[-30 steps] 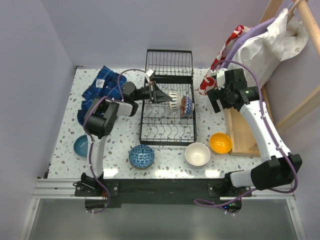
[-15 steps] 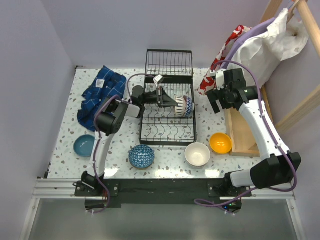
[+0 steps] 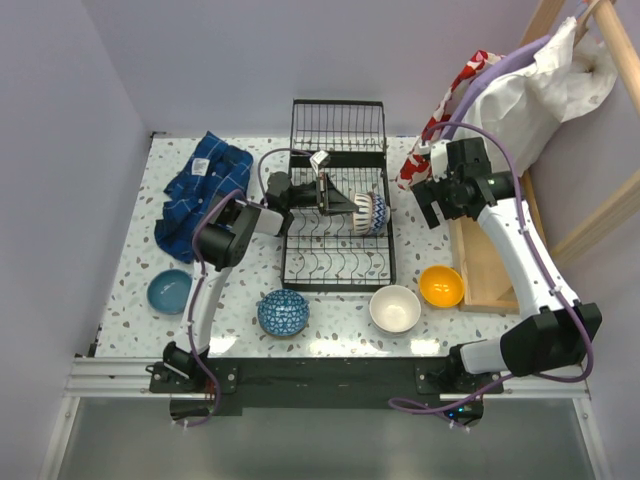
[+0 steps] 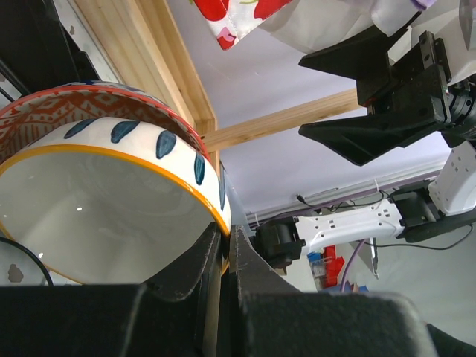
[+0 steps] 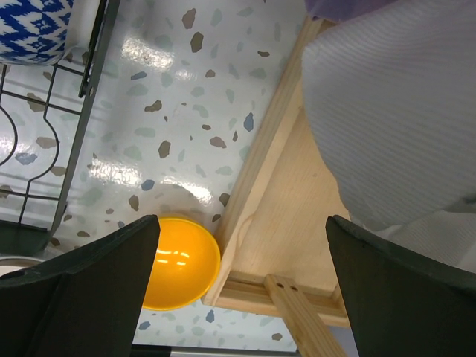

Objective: Load the bowls into the dish rack

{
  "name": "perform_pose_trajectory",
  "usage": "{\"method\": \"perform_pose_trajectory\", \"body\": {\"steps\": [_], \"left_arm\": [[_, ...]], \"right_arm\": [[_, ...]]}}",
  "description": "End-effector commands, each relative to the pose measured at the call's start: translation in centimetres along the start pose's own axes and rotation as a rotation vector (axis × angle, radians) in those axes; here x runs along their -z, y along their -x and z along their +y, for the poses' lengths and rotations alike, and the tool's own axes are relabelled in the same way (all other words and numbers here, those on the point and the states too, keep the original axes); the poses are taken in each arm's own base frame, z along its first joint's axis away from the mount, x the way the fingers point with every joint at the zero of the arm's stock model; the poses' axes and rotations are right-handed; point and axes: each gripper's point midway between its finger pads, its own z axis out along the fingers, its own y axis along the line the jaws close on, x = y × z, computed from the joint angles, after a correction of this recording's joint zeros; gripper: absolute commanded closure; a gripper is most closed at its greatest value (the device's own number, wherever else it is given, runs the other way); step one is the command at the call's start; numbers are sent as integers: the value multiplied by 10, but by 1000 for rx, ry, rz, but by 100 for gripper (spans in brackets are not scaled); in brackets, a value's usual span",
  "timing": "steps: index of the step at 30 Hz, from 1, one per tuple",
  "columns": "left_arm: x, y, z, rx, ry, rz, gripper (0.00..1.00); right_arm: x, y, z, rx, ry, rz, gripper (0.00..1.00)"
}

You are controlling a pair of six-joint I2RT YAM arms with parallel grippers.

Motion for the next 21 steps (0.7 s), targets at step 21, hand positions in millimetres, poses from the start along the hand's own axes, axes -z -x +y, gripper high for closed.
{"method": "perform_pose_trajectory", "body": {"steps": [21], "left_arm": [[3,2,-19,-281,70,-9,70]], "right_arm": [[4,9,7,-12,51,-56,2]]}}
